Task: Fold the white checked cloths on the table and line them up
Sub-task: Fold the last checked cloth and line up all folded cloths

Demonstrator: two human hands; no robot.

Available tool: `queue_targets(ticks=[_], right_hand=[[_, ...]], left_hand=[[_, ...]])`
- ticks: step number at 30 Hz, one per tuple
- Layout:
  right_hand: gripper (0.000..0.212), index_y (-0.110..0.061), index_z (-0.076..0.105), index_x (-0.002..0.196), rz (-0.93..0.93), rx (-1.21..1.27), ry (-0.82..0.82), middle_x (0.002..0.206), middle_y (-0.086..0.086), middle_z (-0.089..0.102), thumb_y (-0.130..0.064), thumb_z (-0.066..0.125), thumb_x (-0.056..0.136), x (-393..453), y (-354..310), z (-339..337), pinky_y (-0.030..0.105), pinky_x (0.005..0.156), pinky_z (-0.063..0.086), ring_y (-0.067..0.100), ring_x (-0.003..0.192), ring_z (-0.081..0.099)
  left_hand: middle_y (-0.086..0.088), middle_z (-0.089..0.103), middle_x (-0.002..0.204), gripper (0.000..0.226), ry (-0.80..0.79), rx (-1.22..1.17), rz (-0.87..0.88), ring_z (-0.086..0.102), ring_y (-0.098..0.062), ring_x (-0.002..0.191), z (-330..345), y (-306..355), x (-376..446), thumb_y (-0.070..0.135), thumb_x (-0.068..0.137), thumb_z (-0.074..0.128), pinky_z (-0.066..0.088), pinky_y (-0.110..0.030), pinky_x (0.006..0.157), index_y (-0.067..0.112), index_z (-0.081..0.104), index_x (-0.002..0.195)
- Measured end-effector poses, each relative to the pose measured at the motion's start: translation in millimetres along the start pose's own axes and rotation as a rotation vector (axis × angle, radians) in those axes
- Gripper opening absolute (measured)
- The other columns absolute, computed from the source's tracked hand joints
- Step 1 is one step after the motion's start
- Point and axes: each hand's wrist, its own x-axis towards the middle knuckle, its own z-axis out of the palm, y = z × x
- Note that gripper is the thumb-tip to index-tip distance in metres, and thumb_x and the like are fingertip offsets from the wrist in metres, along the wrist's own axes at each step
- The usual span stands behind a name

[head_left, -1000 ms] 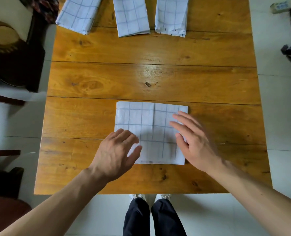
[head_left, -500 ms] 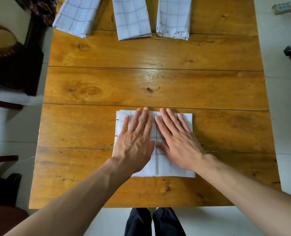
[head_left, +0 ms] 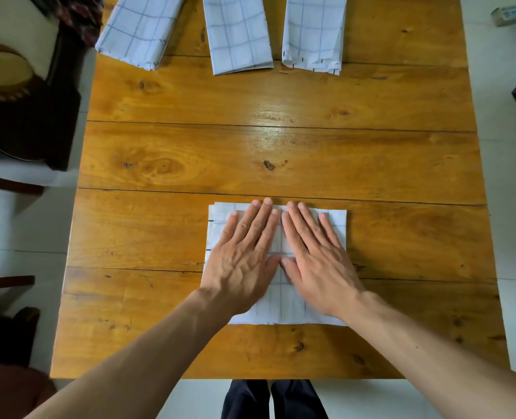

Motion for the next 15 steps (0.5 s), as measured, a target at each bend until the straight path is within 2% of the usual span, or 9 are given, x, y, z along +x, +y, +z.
queue_targets(ticks=[5,9,13,15], right_hand=[[0.073,-0.010,-0.002,0.158,0.097,-0.045,0.009,0.166,0.008,-0.006,-0.054,0.015,0.102,-8.8,15.7,-1.0,0.048,0.124,0.010,0.022,0.154,-0.006],[0.074,-0.010,-0.005,0.158,0.191,-0.055,-0.011,0.166,0.009,-0.007,-0.057,0.007,0.101,-20.5,24.9,-1.8,0.050,0.123,0.011,0.023,0.154,-0.007],[0.076,-0.008,-0.005,0.157,0.218,-0.090,-0.042,0.166,0.011,-0.008,-0.057,0.007,0.101,-23.1,25.5,-3.0,0.054,0.123,0.010,0.025,0.153,-0.007],[0.075,-0.007,-0.003,0.157,0.227,-0.098,-0.045,0.166,0.013,-0.007,-0.056,0.009,0.101,-22.6,22.5,-6.4,0.054,0.123,0.008,0.026,0.153,-0.007]], left_hand=[[-0.005,-0.006,0.169,0.082,0.003,0.039,-0.075,-0.007,-0.021,0.156,-2.2,-22.6,-8.6,0.065,0.100,0.019,0.005,-0.047,0.126,0.011,0.002,0.161],[-0.005,-0.007,0.169,0.084,-0.011,0.046,-0.157,-0.007,-0.021,0.156,-4.2,-40.5,-21.7,0.066,0.100,0.017,0.003,-0.048,0.126,0.011,0.001,0.161],[-0.007,-0.008,0.169,0.084,-0.041,0.049,-0.178,-0.010,-0.022,0.155,-4.8,-42.9,-24.2,0.067,0.099,0.008,0.005,-0.051,0.125,0.009,-0.001,0.160],[-0.009,-0.006,0.169,0.083,-0.033,0.048,-0.171,-0.008,-0.024,0.156,-7.6,-41.7,-24.5,0.065,0.101,0.010,0.006,-0.053,0.125,0.007,0.002,0.160]])
